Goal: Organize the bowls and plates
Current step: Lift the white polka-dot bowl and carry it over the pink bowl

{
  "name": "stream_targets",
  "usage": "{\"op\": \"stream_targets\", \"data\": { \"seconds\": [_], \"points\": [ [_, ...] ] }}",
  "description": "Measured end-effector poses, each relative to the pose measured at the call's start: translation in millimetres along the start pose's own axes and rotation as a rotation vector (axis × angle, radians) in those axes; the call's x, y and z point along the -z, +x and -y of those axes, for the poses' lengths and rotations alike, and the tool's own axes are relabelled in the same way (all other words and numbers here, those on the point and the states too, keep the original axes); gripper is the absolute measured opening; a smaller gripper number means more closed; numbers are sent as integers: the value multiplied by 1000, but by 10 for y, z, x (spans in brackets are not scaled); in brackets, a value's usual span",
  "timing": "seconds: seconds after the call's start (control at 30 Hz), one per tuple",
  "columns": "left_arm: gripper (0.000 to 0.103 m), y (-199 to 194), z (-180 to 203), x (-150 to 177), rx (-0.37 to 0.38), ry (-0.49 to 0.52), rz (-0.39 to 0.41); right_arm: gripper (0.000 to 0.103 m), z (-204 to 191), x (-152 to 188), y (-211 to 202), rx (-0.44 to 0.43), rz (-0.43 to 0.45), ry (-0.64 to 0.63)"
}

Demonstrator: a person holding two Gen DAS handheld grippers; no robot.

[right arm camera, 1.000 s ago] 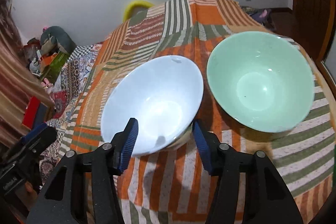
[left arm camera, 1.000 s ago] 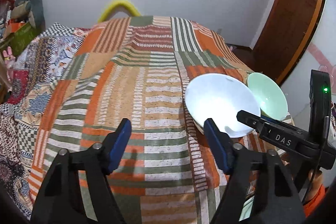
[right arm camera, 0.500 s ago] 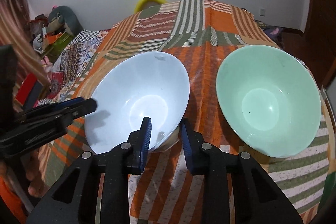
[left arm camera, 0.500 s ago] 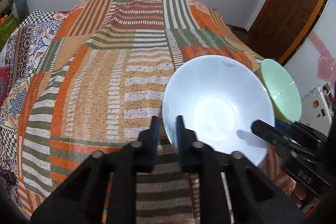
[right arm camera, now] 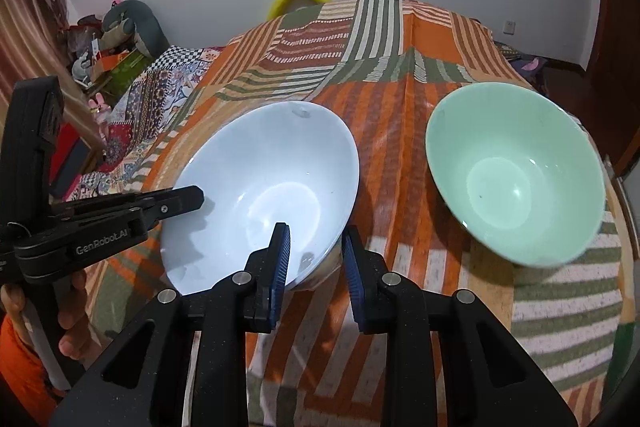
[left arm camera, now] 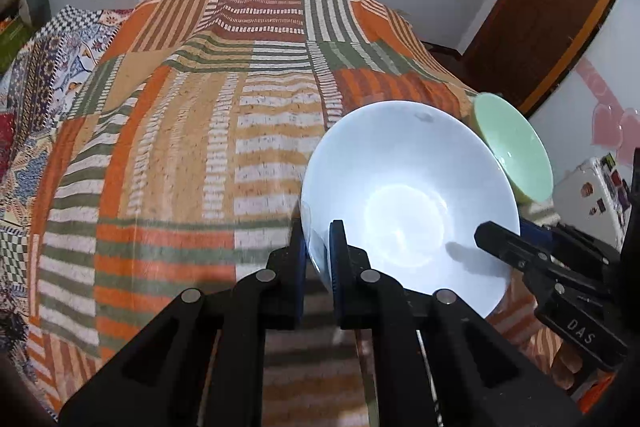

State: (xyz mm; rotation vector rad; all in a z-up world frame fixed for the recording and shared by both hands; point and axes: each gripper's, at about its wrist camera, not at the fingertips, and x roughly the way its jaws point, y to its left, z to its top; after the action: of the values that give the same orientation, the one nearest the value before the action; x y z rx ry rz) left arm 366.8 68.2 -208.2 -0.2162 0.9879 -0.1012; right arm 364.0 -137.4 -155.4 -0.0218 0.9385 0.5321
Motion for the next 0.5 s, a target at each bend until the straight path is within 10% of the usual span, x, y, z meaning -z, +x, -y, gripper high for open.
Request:
{"op": "stream_targets", "data": {
  "seconds": [0.5],
  "points": [
    [10, -962, 234, 544, 31, -2, 89, 24, -246, 261, -668, -16, 73, -2]
  ]
}}
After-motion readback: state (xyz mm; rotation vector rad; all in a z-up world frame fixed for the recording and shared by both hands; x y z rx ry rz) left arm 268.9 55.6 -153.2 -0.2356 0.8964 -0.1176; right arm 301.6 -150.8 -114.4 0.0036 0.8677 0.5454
